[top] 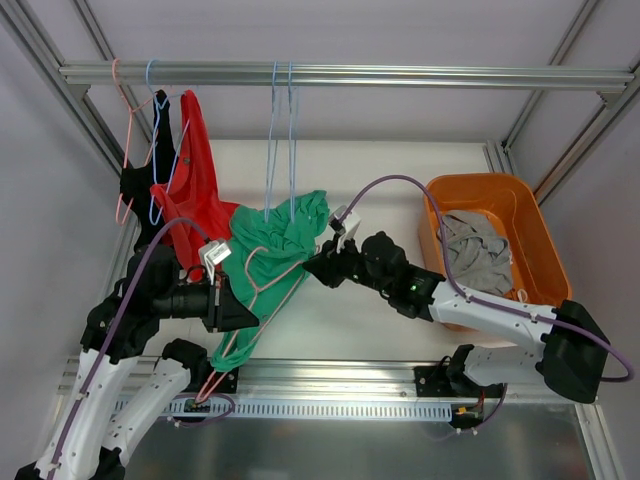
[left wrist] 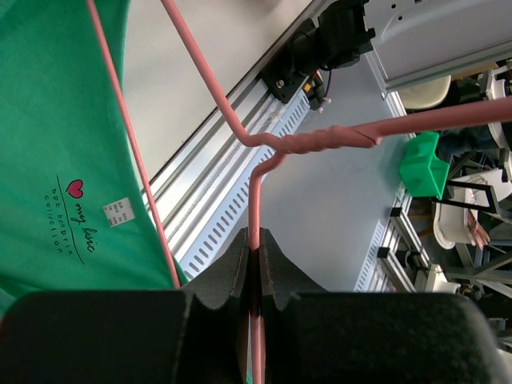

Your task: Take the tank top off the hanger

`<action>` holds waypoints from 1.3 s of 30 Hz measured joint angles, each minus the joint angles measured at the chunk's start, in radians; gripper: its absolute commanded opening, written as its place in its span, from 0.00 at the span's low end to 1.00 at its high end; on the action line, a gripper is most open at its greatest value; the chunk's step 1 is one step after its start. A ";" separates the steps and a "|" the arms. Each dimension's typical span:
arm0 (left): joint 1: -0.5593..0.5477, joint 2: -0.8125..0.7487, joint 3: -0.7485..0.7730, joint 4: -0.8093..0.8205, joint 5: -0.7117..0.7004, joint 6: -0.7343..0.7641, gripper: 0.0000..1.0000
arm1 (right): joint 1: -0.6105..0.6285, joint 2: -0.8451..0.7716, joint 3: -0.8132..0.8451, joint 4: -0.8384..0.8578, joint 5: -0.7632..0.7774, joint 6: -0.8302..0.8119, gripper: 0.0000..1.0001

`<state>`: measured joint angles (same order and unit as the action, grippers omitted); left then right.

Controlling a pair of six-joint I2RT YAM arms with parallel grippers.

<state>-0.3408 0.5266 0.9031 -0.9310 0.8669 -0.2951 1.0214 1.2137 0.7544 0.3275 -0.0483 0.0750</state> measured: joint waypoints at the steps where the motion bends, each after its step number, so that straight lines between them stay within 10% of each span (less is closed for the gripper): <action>1: 0.000 0.000 0.005 0.000 -0.001 0.000 0.00 | 0.000 0.003 0.002 0.001 0.007 -0.003 0.00; 18: -0.045 0.055 0.108 -0.001 0.094 0.024 0.00 | -0.047 -0.269 0.026 -0.258 0.322 -0.113 0.00; 30: -0.161 0.358 0.667 0.124 0.111 0.066 0.00 | -0.266 -0.432 0.351 -0.697 0.370 -0.140 0.00; 39: -0.657 0.736 0.910 0.573 -0.273 0.248 0.00 | -0.278 -0.536 0.698 -0.962 0.207 -0.139 0.00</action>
<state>-0.9981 1.2625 1.8130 -0.3584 0.5941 -0.0471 0.7437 0.6777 1.4528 -0.6346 0.1585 -0.0643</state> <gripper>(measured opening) 0.028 0.025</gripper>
